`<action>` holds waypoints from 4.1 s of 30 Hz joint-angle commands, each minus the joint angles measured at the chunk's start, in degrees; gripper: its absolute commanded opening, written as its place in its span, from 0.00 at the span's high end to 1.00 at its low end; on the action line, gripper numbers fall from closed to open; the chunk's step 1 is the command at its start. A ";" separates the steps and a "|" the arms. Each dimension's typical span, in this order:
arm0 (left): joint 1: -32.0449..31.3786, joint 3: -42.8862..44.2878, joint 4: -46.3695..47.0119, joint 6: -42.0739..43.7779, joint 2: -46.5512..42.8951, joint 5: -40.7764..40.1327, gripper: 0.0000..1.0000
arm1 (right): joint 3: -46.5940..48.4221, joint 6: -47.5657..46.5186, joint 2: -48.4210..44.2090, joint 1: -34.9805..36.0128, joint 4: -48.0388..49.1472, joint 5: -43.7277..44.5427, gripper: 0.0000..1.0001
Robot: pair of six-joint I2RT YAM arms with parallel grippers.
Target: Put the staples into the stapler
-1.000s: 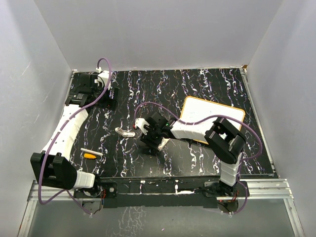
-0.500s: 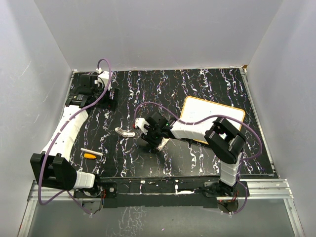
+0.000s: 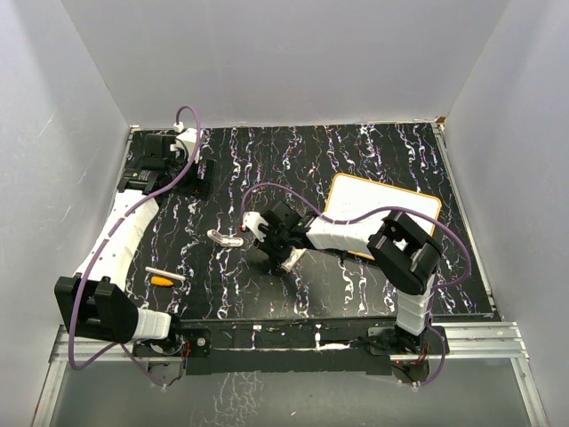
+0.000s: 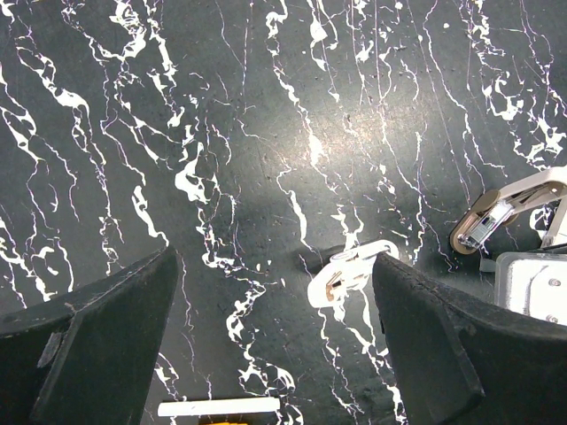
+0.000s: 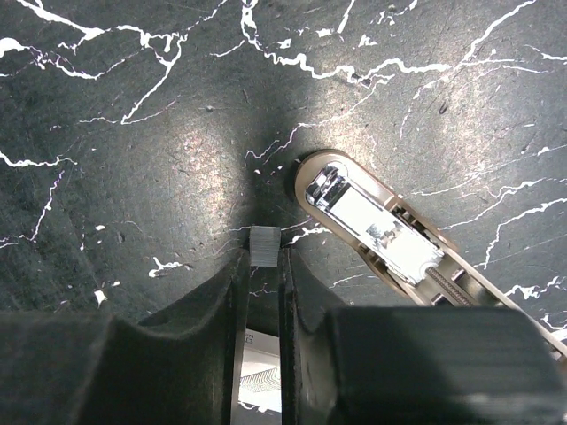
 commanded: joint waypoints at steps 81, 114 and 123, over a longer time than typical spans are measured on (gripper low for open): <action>-9.96 -6.09 69.78 -60.72 2.62 55.85 0.58 | 4.59 64.76 -17.07 -28.66 56.38 -56.33 0.91; -10.14 -4.57 63.91 -56.24 2.40 54.67 0.67 | 5.62 60.01 -16.78 -27.56 51.19 -54.71 0.90; -10.14 -4.33 61.97 -54.55 2.03 54.37 0.71 | 5.61 59.95 -16.98 -27.64 51.11 -54.69 0.91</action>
